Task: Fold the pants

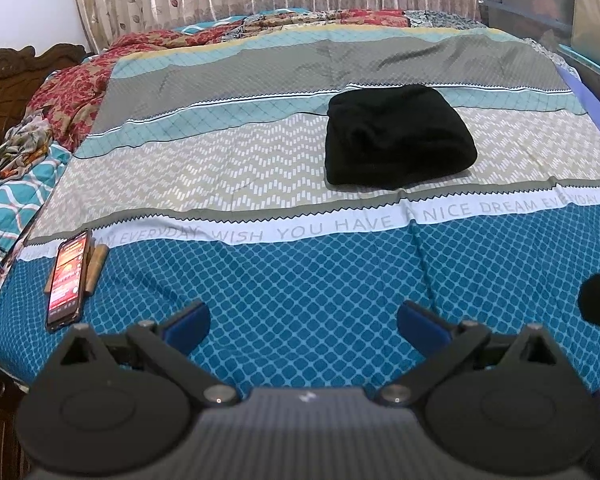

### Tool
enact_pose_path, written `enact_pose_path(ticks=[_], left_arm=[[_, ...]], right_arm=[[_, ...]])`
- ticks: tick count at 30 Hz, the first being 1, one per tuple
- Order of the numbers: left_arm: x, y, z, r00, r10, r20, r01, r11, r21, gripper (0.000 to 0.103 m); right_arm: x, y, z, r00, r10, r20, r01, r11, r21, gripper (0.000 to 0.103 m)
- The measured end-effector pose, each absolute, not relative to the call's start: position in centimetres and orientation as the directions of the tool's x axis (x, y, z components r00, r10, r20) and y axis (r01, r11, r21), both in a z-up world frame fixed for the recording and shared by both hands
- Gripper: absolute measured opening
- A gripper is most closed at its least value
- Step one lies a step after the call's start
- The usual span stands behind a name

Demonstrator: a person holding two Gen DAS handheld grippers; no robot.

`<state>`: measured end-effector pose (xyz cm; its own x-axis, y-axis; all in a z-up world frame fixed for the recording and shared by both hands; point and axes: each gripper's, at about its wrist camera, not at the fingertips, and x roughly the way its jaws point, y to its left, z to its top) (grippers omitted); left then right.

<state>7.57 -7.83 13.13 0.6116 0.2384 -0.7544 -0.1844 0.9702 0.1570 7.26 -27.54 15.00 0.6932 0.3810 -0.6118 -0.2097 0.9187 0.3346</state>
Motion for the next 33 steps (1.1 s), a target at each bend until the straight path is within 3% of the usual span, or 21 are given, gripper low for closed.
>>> enact_pose_path(ticks=[33], left_arm=[[7.71,-7.87,12.39,0.586,0.228,-0.777,-0.155,0.973,0.168,0.103]], right_arm=[[7.22,-27.61,14.68,0.693,0.374,-0.616,-0.193,0.920,0.342,0.103]])
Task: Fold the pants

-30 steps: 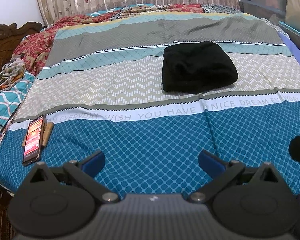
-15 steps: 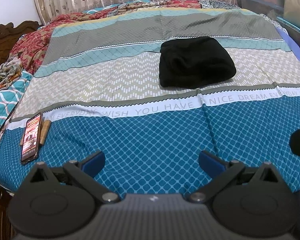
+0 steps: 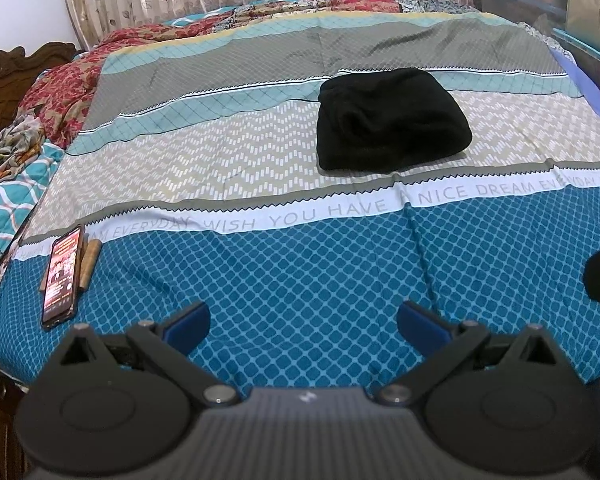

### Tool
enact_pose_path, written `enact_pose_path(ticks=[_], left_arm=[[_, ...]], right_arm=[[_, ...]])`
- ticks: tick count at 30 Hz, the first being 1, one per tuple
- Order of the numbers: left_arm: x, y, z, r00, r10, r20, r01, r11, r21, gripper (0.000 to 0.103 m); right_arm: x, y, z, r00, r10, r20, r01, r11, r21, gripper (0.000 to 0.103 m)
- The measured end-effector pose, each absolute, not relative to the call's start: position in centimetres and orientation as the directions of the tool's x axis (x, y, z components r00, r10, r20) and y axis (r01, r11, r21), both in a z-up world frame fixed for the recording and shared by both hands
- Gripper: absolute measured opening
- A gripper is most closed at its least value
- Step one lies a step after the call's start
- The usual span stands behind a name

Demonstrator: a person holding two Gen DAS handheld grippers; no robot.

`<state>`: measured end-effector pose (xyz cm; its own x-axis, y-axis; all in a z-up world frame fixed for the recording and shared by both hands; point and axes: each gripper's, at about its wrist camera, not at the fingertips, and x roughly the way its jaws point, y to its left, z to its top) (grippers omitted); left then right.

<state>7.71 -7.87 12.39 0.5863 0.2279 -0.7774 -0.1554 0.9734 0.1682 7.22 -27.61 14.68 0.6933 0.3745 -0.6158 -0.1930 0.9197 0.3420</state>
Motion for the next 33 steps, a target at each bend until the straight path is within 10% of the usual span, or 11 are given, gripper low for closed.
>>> enact_pose_path(ticks=[33], left_arm=[[7.90,-7.56,12.11,0.573,0.229,-0.787,-0.164,0.973,0.164,0.103]], right_arm=[[6.99,-27.38,14.59,0.692,0.374,-0.617,-0.191,0.919,0.344,0.103]])
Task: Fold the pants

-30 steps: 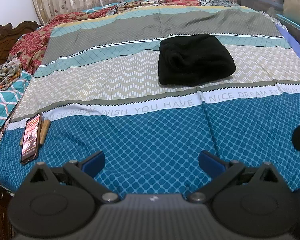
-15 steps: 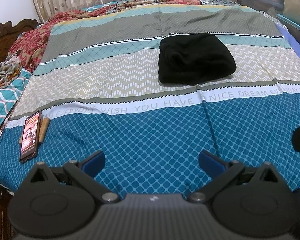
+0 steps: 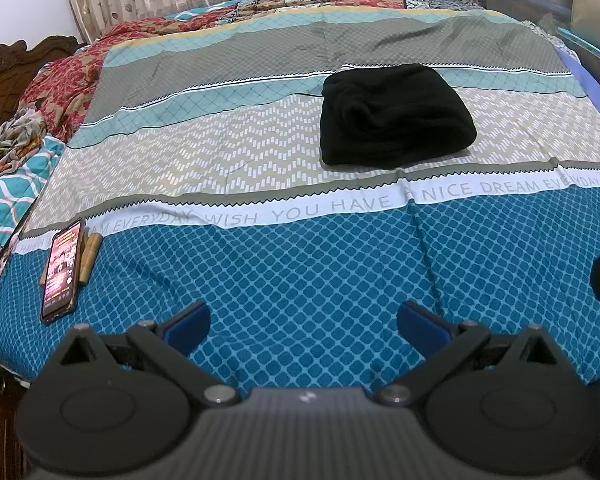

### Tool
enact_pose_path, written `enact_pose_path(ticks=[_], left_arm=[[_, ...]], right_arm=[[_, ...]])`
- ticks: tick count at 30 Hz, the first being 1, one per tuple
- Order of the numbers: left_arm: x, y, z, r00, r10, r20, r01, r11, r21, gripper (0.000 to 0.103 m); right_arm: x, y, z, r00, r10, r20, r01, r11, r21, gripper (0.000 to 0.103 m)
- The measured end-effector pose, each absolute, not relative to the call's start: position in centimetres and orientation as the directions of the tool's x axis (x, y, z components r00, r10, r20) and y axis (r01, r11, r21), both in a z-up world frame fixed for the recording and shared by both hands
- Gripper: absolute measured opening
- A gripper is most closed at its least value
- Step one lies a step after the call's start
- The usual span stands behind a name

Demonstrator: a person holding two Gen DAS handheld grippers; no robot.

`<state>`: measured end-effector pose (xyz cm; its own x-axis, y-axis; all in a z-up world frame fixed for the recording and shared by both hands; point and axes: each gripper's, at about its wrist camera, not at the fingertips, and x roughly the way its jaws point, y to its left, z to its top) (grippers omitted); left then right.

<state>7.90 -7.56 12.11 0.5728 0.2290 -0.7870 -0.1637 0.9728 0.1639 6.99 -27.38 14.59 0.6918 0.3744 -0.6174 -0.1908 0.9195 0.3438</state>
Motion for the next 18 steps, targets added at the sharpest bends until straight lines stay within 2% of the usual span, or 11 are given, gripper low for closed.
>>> enact_pose_path(ticks=[18], left_arm=[[7.99,-7.77,12.01,0.568,0.225,-0.791,-0.142,0.974,0.175,0.103]], right_arm=[[7.11,-27.62,14.67,0.693,0.373,-0.616,-0.182,0.918,0.352,0.103]])
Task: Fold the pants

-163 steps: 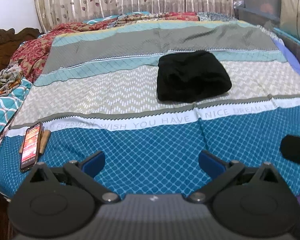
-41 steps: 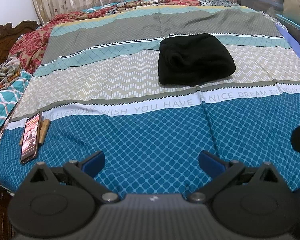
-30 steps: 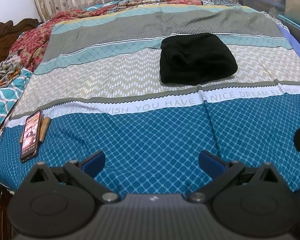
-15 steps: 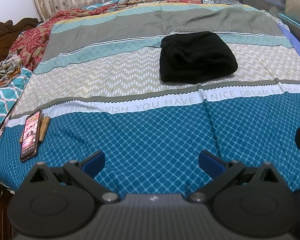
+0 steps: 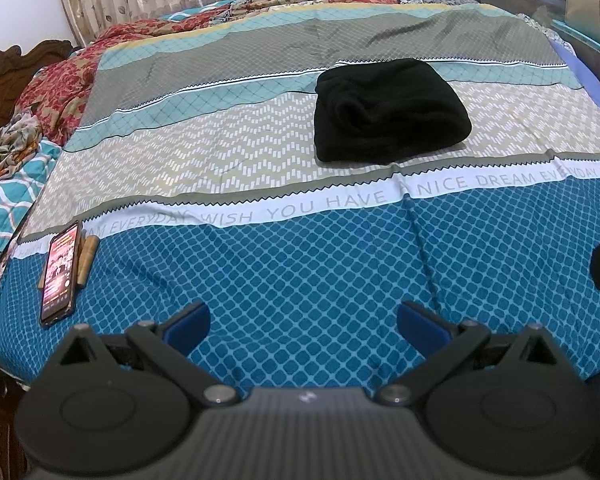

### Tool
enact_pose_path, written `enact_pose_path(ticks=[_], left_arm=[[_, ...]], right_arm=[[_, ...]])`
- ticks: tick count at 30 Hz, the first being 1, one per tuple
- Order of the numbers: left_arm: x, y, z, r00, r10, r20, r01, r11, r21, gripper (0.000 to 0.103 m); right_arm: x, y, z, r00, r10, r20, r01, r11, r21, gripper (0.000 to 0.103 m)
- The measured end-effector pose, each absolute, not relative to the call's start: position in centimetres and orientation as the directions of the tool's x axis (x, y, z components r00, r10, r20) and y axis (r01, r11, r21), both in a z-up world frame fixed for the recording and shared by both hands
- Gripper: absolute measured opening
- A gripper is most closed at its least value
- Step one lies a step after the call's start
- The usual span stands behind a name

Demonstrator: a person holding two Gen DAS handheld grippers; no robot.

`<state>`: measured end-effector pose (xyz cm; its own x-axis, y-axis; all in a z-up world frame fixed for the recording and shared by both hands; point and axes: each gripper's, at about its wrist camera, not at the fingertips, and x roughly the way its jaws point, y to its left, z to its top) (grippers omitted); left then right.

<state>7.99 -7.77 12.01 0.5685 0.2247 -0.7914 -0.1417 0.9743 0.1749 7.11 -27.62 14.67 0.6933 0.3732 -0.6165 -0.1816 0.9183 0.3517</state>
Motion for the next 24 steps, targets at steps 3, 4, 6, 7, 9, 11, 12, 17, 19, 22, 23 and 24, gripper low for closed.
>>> enact_pose_path(ticks=[3,4,6,7,9,11,12,17,19,22,23,24], left_arm=[[8.05,-7.69,12.06,0.569,0.223,-0.792,-0.142,0.975,0.173,0.103],[8.04,-7.68,12.04,0.570,0.223,-0.791,-0.141,0.975,0.173,0.103],[8.07,-7.68,12.07,0.572,0.222,-0.790,-0.140,0.975,0.172,0.103],[8.10,-7.67,12.06,0.573,0.221,-0.790,-0.140,0.975,0.171,0.103],[8.15,-7.72,12.07,0.574,0.220,-0.789,-0.140,0.975,0.171,0.103],[8.17,-7.72,12.02,0.573,0.220,-0.790,-0.140,0.975,0.170,0.103],[8.19,-7.71,11.98,0.572,0.219,-0.791,-0.139,0.976,0.170,0.103],[8.21,-7.65,11.89,0.569,0.207,-0.796,-0.133,0.978,0.159,0.103],[8.14,-7.75,11.89,0.571,0.202,-0.795,-0.126,0.979,0.158,0.103],[8.05,-7.87,11.93,0.574,0.193,-0.796,-0.117,0.981,0.154,0.103],[8.03,-7.86,11.98,0.574,0.187,-0.797,-0.115,0.982,0.148,0.103],[8.02,-7.84,12.03,0.574,0.180,-0.799,-0.113,0.984,0.140,0.103]], right_arm=[[7.11,-27.64,14.65,0.693,0.373,-0.617,-0.181,0.918,0.352,0.103],[7.10,-27.63,14.64,0.693,0.373,-0.617,-0.182,0.919,0.351,0.103],[7.07,-27.63,14.65,0.694,0.371,-0.617,-0.181,0.919,0.350,0.103],[7.05,-27.66,14.66,0.695,0.371,-0.617,-0.181,0.920,0.349,0.103],[7.10,-27.68,14.68,0.695,0.369,-0.617,-0.180,0.920,0.348,0.103],[7.12,-27.68,14.67,0.694,0.369,-0.618,-0.179,0.920,0.349,0.103],[7.14,-27.69,14.66,0.693,0.369,-0.619,-0.178,0.920,0.349,0.103],[7.16,-27.60,14.65,0.692,0.368,-0.621,-0.176,0.920,0.349,0.103],[7.15,-27.60,14.65,0.692,0.368,-0.621,-0.176,0.920,0.349,0.103],[7.16,-27.61,14.64,0.692,0.366,-0.622,-0.174,0.921,0.349,0.103],[7.20,-27.53,14.63,0.692,0.365,-0.622,-0.173,0.921,0.348,0.103],[7.20,-27.50,14.64,0.692,0.365,-0.623,-0.172,0.922,0.348,0.103]])
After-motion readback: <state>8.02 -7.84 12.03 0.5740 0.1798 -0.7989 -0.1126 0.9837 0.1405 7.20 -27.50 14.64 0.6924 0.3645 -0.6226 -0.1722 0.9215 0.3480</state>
